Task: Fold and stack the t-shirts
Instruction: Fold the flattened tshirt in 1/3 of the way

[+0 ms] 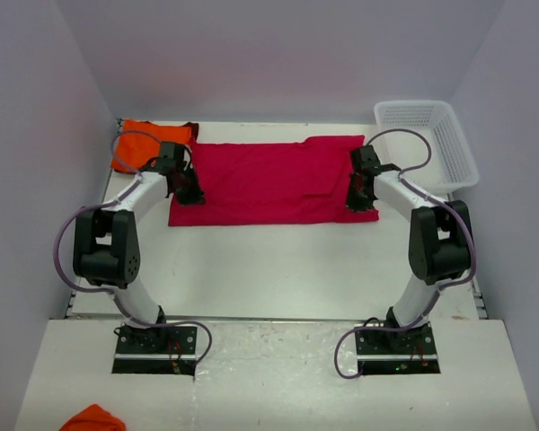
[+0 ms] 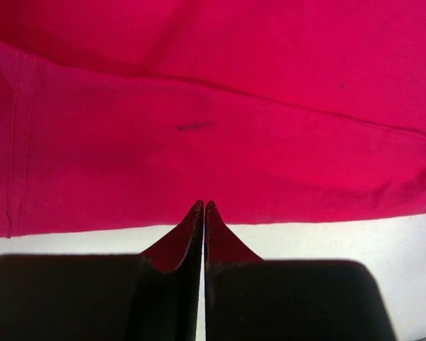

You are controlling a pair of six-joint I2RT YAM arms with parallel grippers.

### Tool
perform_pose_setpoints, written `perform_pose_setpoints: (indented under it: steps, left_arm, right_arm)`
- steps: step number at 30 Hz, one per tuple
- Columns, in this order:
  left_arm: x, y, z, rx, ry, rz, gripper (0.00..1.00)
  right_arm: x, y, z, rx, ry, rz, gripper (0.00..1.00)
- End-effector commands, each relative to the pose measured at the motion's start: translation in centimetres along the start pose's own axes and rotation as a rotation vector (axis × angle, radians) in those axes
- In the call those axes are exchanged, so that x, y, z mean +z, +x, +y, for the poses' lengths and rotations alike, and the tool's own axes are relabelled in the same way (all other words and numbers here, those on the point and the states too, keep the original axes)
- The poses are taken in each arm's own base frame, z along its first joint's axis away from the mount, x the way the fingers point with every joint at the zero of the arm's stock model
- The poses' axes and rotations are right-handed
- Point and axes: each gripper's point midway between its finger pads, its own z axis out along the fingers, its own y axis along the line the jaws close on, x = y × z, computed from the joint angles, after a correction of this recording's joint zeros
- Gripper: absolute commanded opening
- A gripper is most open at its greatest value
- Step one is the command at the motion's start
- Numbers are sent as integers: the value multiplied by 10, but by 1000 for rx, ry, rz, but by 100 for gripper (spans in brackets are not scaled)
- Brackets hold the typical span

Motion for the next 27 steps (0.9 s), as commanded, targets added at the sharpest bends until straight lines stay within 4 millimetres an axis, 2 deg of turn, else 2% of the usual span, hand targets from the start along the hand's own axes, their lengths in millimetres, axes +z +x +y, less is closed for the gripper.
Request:
perform_pose_setpoints:
  steps: [1,3,7,13,20,24,27]
  left_arm:
    - [5,-17,-3,3,-27,-5,0]
    - [13,-16,0,1,-45,7,0]
    - [32,1,25,-24,-143,98,0]
    - [40,19,58,-109,-219,169,0]
    - [39,35,89,-168,-340,236,0]
    - [28,45,115,-199,-454,259,0]
    - [17,56,125,-219,-497,279,0]
  right_arm:
    - [11,-10,12,35,-30,-14,0]
    - [13,-12,13,45,-22,-6,0]
    - [18,-10,8,54,16,5,0]
    - [18,0,6,104,28,34,0]
    - [16,20,-2,186,61,63,0]
    - [10,30,-5,248,61,62,0]
    - [8,42,-9,280,81,84,0]
